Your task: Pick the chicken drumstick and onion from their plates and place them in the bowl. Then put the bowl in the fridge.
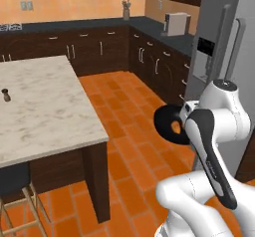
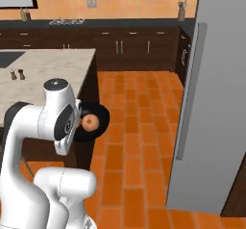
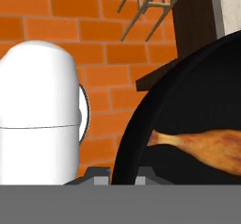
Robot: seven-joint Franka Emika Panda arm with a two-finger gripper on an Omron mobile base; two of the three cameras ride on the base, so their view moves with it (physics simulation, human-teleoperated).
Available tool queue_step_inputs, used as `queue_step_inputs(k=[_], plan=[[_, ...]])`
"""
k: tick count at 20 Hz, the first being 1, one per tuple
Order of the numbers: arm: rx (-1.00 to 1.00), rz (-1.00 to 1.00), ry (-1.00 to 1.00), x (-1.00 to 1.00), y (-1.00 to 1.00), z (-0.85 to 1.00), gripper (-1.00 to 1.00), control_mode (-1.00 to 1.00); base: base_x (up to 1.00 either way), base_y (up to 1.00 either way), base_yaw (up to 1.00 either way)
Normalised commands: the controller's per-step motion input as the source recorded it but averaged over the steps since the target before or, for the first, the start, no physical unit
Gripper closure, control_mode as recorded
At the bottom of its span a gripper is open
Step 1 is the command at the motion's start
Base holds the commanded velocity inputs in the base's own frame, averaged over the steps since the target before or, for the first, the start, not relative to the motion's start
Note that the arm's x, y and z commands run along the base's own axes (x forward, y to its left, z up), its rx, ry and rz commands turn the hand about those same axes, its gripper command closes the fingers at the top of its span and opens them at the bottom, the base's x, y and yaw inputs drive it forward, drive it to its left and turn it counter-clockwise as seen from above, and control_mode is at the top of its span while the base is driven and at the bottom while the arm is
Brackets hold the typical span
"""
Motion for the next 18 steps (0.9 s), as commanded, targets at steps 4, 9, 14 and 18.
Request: queue_step_inputs(k=[4, 9, 14, 18], plan=[[0.00, 0.00, 0.00, 0.00, 0.00, 0.00, 1.00, 1.00, 0.60, -0.08, -0.04], [0.00, 0.00, 0.00, 0.00, 0.00, 0.00, 1.00, 1.00, 0.80, -0.15, 0.00], [0.00, 0.00, 0.00, 0.00, 0.00, 0.00, 1.00, 1.00, 0.63, -0.23, 0.00], [0.00, 0.00, 0.00, 0.00, 0.00, 0.00, 1.00, 1.00, 0.72, 0.00, 0.00]])
